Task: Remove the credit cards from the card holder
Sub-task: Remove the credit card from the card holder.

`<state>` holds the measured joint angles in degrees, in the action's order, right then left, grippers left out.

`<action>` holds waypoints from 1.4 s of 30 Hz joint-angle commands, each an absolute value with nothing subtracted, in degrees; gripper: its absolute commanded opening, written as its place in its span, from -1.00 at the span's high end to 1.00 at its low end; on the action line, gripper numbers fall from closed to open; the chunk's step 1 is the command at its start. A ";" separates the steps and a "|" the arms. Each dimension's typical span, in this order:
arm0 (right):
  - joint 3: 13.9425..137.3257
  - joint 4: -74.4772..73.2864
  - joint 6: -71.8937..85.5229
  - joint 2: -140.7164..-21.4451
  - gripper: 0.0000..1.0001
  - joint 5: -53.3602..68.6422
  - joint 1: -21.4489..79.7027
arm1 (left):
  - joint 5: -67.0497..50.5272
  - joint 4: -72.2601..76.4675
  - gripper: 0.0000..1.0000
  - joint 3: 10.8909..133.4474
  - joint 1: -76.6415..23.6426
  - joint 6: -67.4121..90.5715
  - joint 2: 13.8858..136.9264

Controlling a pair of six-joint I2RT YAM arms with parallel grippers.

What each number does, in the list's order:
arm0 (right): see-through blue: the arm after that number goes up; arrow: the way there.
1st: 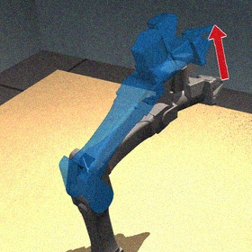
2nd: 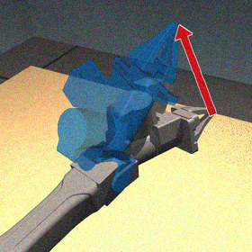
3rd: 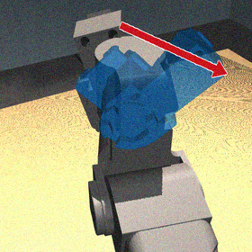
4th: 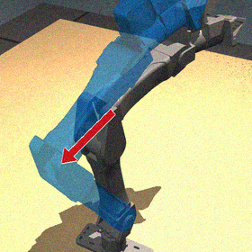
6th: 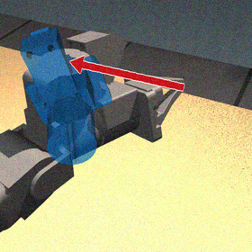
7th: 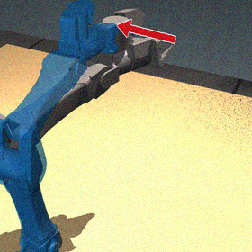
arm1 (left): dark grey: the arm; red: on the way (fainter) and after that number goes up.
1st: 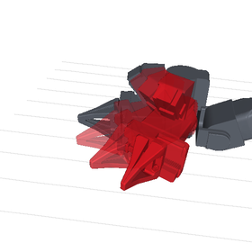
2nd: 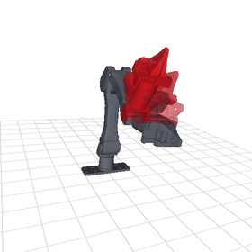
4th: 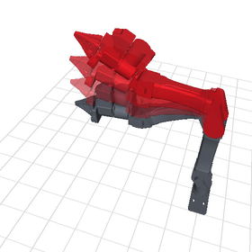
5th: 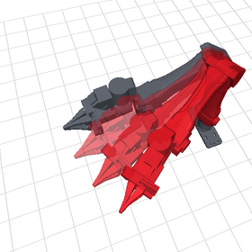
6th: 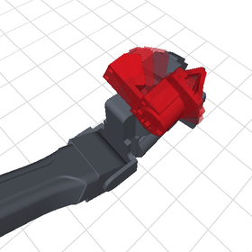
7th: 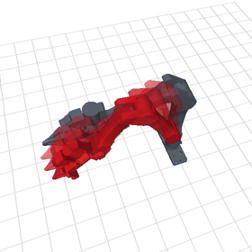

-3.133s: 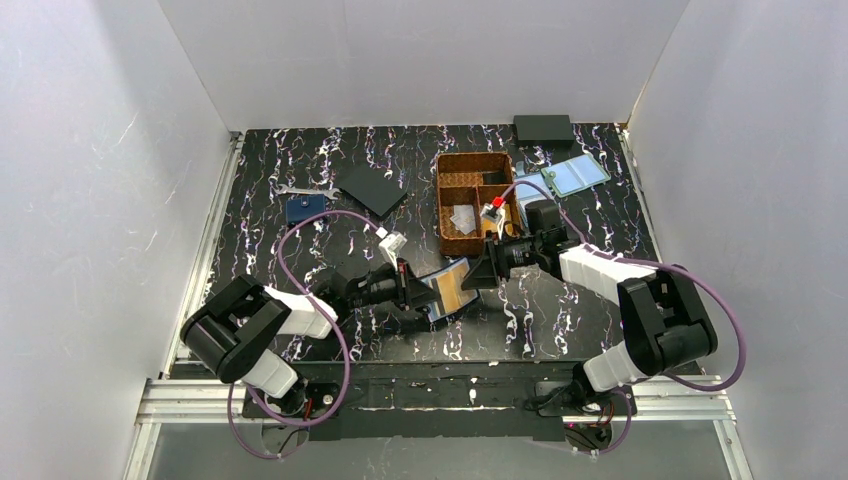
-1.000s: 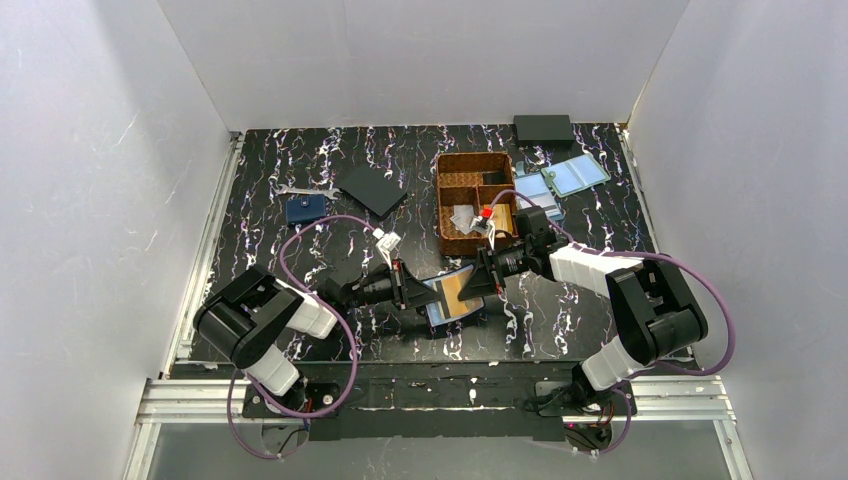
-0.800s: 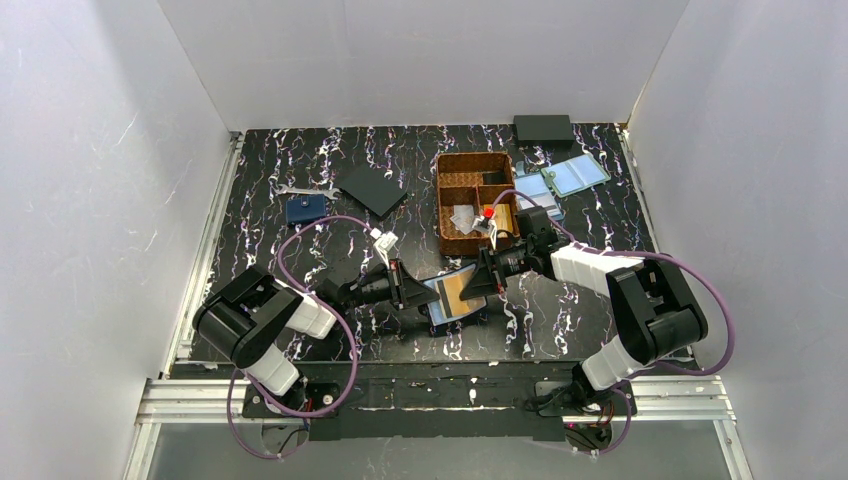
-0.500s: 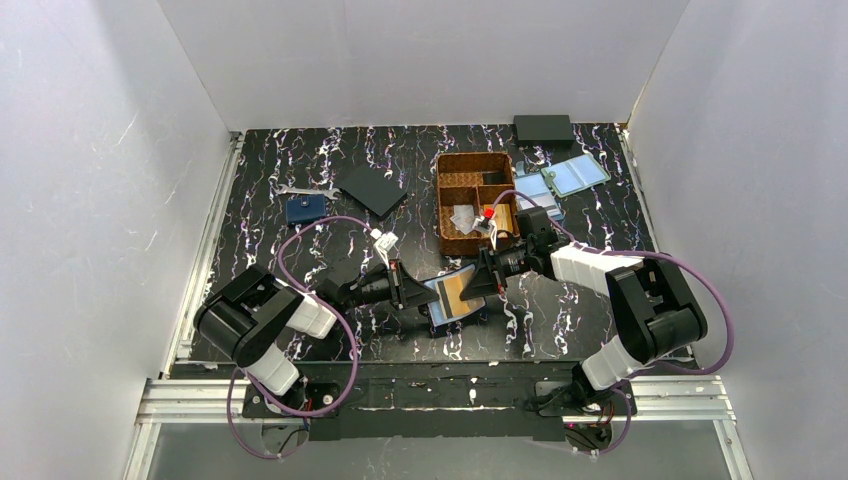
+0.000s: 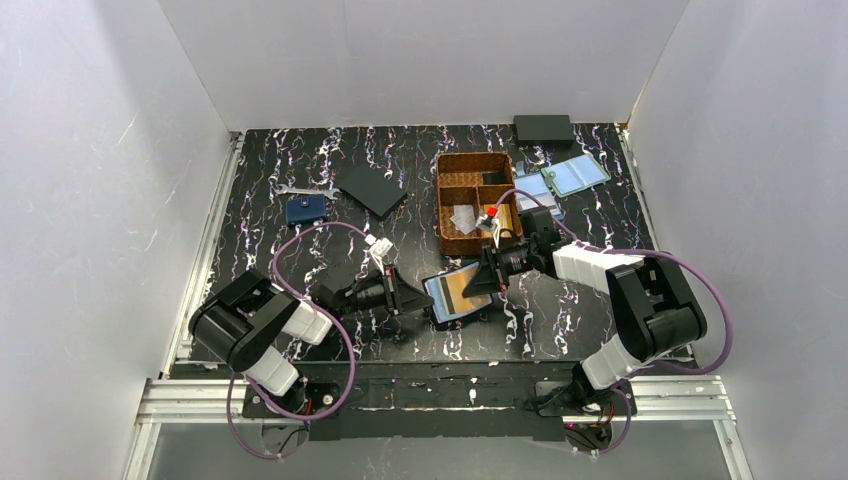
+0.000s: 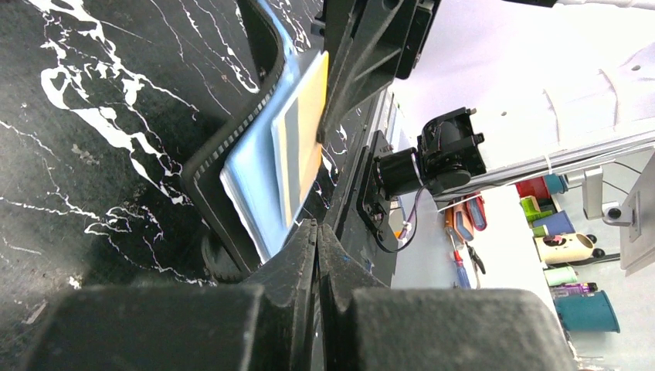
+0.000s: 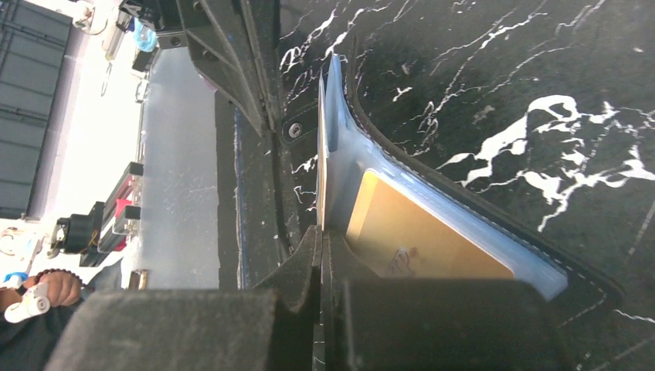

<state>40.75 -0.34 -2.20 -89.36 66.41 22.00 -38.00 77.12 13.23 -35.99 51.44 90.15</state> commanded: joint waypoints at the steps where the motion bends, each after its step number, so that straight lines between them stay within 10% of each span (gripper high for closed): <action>1: 42.54 0.09 -3.69 -89.93 0.97 66.03 21.44 | -37.88 78.31 1.00 11.94 -35.09 49.71 87.91; 6: 42.45 0.09 -3.95 -90.30 0.97 65.15 21.45 | -38.35 78.31 1.00 11.88 -34.72 50.29 88.82; 14: 42.80 -1.64 -4.31 -91.87 0.97 65.10 21.45 | -37.46 78.40 0.25 13.10 -34.88 51.86 89.67; 32: 42.46 1.44 -2.47 -91.02 0.97 72.64 21.45 | -35.65 79.32 -0.02 17.46 -37.43 53.36 96.73; 37: 42.45 1.73 -2.20 -91.29 0.97 73.08 21.45 | -38.34 79.60 0.16 20.07 -37.85 54.85 97.89; 42: 42.45 1.71 -2.02 -91.19 0.97 72.06 21.45 | -41.59 80.87 0.86 22.04 -37.92 55.86 99.64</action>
